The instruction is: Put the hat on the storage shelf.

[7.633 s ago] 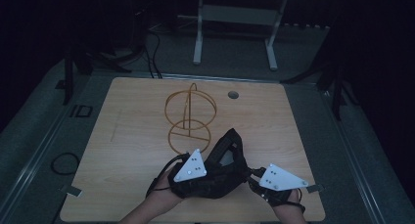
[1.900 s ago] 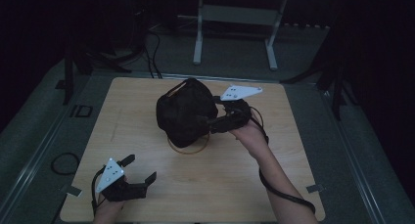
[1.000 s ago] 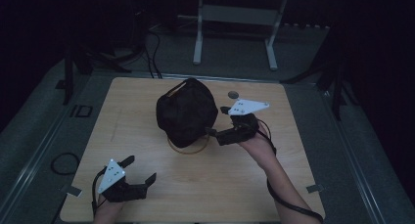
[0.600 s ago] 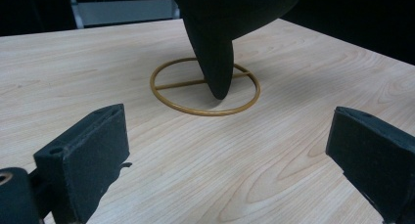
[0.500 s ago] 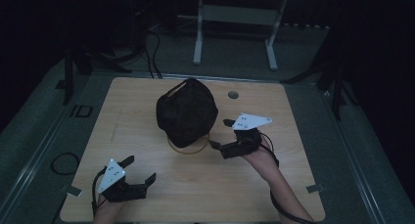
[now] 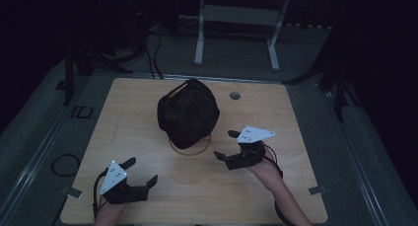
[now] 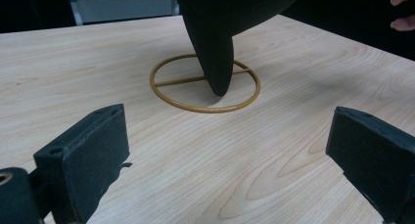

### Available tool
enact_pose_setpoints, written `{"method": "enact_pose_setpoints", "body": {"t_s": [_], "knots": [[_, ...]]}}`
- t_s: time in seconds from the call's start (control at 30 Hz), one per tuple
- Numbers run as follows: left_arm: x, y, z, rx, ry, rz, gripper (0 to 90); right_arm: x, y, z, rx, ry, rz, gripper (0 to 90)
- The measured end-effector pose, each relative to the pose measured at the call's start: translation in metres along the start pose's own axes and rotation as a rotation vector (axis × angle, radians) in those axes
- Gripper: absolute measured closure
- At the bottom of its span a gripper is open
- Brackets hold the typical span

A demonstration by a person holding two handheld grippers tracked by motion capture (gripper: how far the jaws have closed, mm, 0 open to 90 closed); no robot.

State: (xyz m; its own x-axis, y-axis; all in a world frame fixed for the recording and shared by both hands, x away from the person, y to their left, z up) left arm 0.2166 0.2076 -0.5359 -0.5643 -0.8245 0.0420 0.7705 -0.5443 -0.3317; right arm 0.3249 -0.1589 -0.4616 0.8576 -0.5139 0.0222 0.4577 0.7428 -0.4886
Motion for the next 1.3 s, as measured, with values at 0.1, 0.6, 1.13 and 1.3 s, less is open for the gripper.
{"method": "enact_pose_setpoints", "body": {"t_s": [0.1, 0.6, 1.13, 1.3], "knots": [[0.0, 0.0, 0.0, -0.003, -0.001, -0.002, 2.9, -0.002, 0.003, -0.012, -0.029, 0.0, 0.013, 13.2], [0.0, 0.004, -0.003, -0.04, -0.001, -0.02, 2.9, -0.002, 0.014, -0.049, -0.09, 0.045, 0.047, 13.5], [0.0, 0.004, -0.003, -0.043, -0.004, -0.023, 2.9, 0.0, 0.005, -0.08, -0.123, 0.065, 0.032, 13.9], [0.0, 0.004, -0.003, -0.046, -0.001, -0.023, 2.9, 0.002, 0.003, -0.086, -0.125, 0.077, 0.024, 13.9]]}}
Point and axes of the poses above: each handheld gripper's, and its own axes: y roughly forward along the jaws, z roughly out of its top, x roughly to its right, the point moved 1 cm from there along y, roughly forward along the jaws, and after that the axes turned 2 degrees about y, right-handed, at the moved point
